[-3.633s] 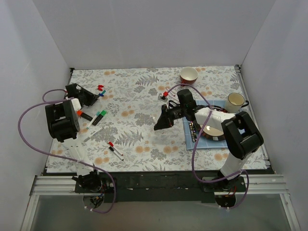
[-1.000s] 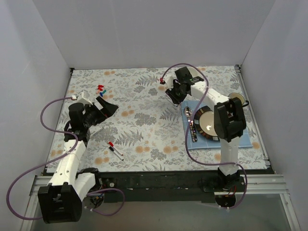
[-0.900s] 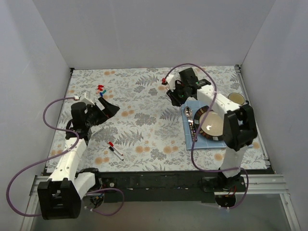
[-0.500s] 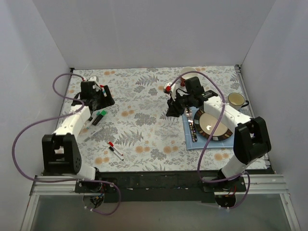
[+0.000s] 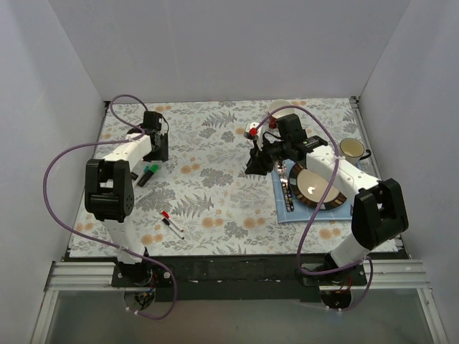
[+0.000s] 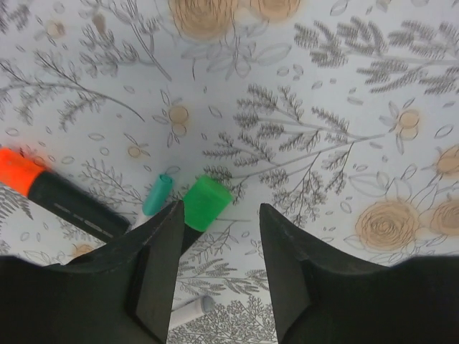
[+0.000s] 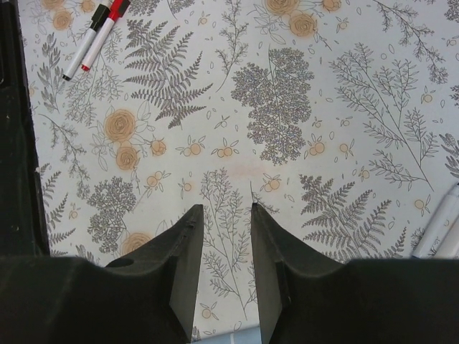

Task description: Open the pen caps

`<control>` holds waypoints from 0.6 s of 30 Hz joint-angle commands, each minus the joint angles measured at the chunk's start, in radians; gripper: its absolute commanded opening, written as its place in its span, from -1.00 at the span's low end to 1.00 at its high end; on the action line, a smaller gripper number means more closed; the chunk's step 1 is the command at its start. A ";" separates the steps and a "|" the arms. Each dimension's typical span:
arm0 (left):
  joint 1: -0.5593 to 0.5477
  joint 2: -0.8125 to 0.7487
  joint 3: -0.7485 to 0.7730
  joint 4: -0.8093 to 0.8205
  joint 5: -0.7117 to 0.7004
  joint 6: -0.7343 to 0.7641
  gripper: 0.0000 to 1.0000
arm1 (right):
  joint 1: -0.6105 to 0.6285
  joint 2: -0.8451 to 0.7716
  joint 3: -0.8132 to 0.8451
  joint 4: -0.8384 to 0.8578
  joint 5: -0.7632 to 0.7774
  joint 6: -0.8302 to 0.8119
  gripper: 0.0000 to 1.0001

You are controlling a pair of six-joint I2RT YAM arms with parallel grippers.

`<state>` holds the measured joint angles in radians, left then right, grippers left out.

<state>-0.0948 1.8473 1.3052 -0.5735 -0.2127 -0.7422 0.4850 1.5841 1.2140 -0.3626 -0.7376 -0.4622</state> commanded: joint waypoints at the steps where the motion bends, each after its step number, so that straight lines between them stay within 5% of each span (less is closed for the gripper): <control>1: -0.003 0.024 0.120 -0.035 -0.048 0.081 -0.14 | 0.003 -0.027 -0.010 0.028 -0.029 0.008 -0.19; 13: 0.082 -0.061 0.020 0.010 0.155 0.216 -0.32 | 0.003 -0.012 -0.011 0.028 -0.063 0.014 -0.19; 18: 0.086 -0.076 -0.035 0.038 0.165 0.273 -0.15 | 0.003 -0.012 -0.014 0.030 -0.082 0.020 -0.19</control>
<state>-0.0113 1.8427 1.2980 -0.5816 -0.1001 -0.5449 0.4850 1.5841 1.2121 -0.3626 -0.7761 -0.4480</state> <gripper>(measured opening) 0.371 0.404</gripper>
